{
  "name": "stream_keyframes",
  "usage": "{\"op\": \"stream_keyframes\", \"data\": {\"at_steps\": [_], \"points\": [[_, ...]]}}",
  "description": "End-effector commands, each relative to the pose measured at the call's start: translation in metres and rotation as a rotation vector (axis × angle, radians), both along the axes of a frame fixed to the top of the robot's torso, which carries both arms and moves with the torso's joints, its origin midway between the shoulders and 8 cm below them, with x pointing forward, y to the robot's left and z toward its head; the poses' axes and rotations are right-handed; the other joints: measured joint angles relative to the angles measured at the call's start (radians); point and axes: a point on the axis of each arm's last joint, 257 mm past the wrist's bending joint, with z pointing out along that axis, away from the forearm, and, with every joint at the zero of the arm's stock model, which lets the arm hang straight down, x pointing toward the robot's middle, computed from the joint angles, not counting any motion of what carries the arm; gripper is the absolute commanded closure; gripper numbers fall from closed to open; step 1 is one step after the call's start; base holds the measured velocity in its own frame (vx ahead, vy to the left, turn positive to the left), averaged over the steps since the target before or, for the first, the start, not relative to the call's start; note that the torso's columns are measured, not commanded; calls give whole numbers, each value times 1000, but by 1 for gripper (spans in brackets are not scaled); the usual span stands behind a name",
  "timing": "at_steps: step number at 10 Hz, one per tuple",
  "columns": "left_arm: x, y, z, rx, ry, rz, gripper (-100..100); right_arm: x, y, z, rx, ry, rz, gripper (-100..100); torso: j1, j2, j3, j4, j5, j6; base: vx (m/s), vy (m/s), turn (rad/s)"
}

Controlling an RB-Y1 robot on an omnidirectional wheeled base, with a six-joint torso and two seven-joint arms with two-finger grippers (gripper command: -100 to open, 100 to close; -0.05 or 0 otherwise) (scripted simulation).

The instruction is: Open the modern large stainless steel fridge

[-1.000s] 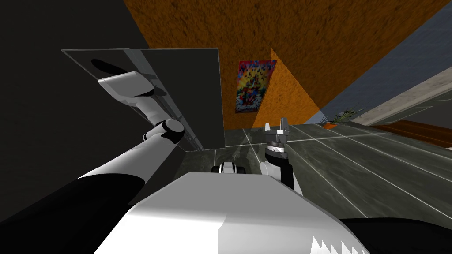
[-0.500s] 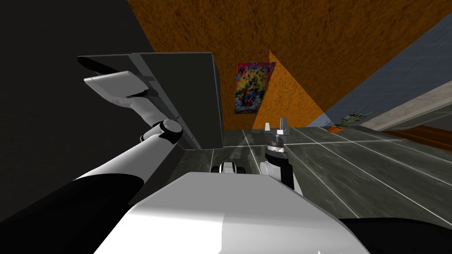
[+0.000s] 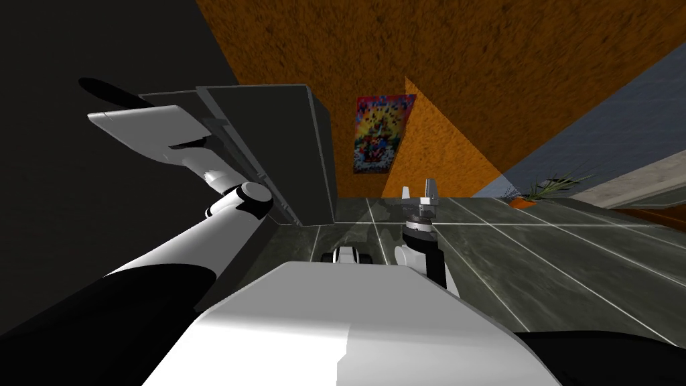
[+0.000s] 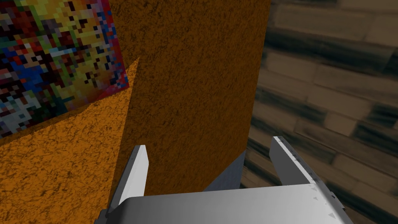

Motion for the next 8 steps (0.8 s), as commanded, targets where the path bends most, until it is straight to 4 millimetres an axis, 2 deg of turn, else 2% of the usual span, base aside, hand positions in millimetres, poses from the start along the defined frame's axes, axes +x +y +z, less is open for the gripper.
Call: {"op": "stream_keyframes", "data": {"at_steps": [1,2,3,8], "points": [[-10,9,-1,0,1,28,100,0,0,0,0,0,0,0,-1,3,2,1,0,0,-21,-115,5],[-9,13,-13,-18,16,33,-100,0,0,0,0,0,0,0,5,3,2,1,1,0,84,40,-1],[-9,14,-16,-22,20,34,-100,0,0,0,-1,0,0,0,11,-2,-1,0,3,-1,145,78,1],[-5,22,-54,-77,70,41,-100,0,0,0,-1,0,0,0,-3,2,2,1,-1,0,196,94,2]]}}
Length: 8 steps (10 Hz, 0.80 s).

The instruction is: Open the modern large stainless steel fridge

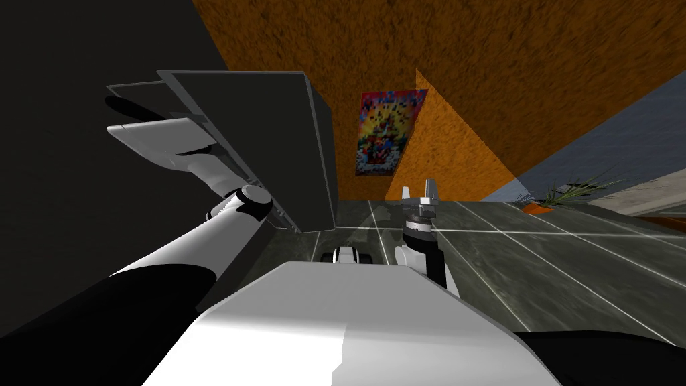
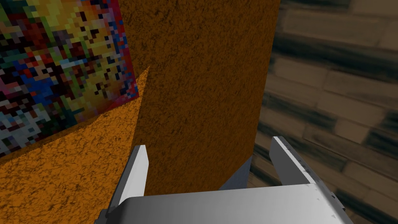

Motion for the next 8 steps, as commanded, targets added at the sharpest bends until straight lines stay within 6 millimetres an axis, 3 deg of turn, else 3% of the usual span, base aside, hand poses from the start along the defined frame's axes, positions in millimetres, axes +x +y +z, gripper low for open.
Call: {"op": "stream_keyframes", "data": {"at_steps": [1,2,3,4,5,8], "points": [[-1,2,-8,-12,9,2,-100,0,0,0,0,0,0,0,-1,1,0,0,0,0,95,38,23],[-2,3,-9,-13,10,4,-100,0,0,0,0,0,0,0,-3,5,2,1,-1,2,17,9,8],[-2,3,-8,-13,9,5,100,0,0,0,0,0,0,0,-3,5,3,1,-1,1,8,7,23],[-23,18,-8,-13,9,60,100,0,0,0,0,0,0,0,-3,3,2,0,-1,3,39,-133,45],[-33,25,-8,-14,9,87,100,0,0,0,1,0,0,0,-8,1,1,-1,-1,-5,26,-248,143],[-64,44,-9,-17,11,167,100,0,0,0,1,0,0,0,-3,1,0,-1,-2,2,-18,-247,120]]}}
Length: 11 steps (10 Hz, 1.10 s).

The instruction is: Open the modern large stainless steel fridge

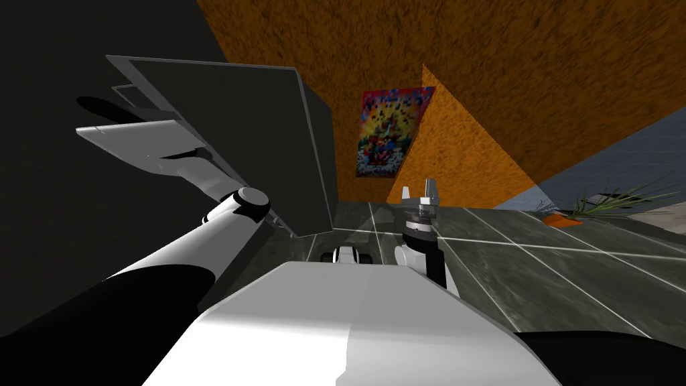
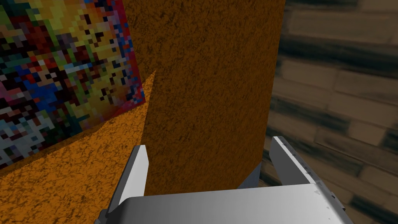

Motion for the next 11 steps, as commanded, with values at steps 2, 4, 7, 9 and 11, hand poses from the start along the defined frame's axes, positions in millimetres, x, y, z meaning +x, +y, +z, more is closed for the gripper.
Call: {"op": "stream_keyframes", "data": {"at_steps": [2,4,7,9,11], "points": [[-38,23,0,-1,8,96,100,0,0,0,0,0,0,0,2,-3,-2,0,0,0,-9,-196,79],[-60,34,-1,-3,8,150,100,0,0,0,0,0,0,0,2,-3,-1,0,1,-2,-14,-211,94],[-88,48,-5,-9,10,223,100,0,0,0,0,0,0,0,3,-4,-2,0,1,-4,27,-172,75],[-112,56,-4,-7,13,282,100,0,0,0,0,0,0,0,-1,-2,0,-1,2,-3,83,-254,127],[-137,63,-4,-6,15,341,100,0,0,0,0,0,0,0,3,-2,-2,-1,1,1,6,-214,56]]}}
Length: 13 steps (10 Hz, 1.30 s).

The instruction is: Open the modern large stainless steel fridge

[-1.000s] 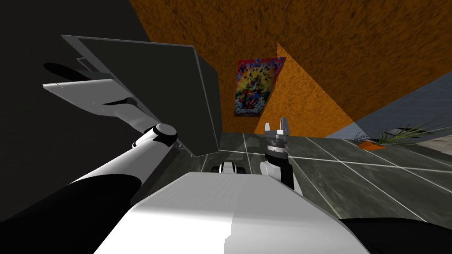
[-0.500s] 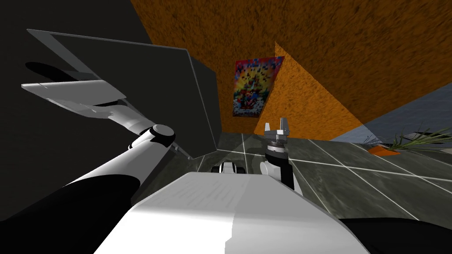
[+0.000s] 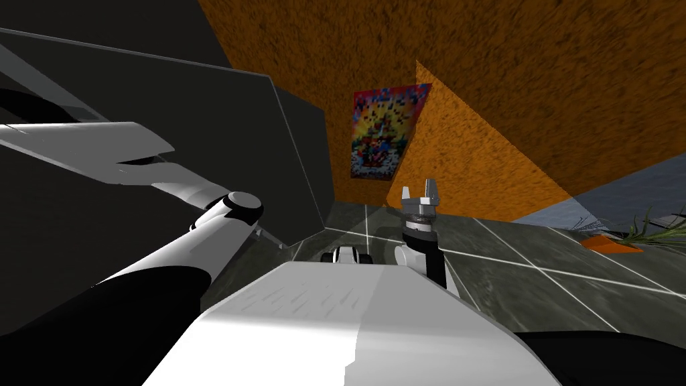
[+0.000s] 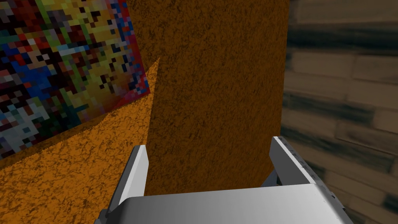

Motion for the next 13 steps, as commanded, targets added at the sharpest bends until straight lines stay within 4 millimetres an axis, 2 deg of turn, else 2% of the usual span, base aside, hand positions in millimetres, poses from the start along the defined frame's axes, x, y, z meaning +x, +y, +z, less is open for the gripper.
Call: {"op": "stream_keyframes", "data": {"at_steps": [1,3,4,5,7,8,10,11,13], "points": [[-31,10,1,3,8,76,100,0,0,0,0,0,0,0,-1,-1,0,0,0,-1,34,-214,71],[-56,15,2,5,9,135,100,0,0,0,0,0,0,0,0,-2,-1,0,0,-3,55,-201,81],[-46,14,-1,2,6,116,100,0,0,0,0,0,0,0,0,-2,-1,0,1,-3,18,-96,58],[-75,18,-2,-1,8,184,100,0,0,0,0,0,0,0,5,-1,-2,0,-1,1,79,-143,35],[-101,21,-1,1,11,246,100,0,0,0,0,0,0,0,-4,-3,0,-1,4,-5,116,-273,104],[-114,22,-1,2,12,277,100,0,0,0,0,0,0,0,-5,-1,1,-2,2,-1,83,-236,82],[-140,22,0,3,13,340,100,0,0,0,0,0,0,0,3,-3,-2,-1,1,1,61,-184,39],[-142,18,17,1,9,332,-100,0,0,0,0,0,0,0,1,-2,-2,0,0,0,21,-72,-40],[-151,15,34,2,9,343,-100,0,0,0,-1,0,0,0,9,0,-1,1,1,1,-4,54,-55]]}}
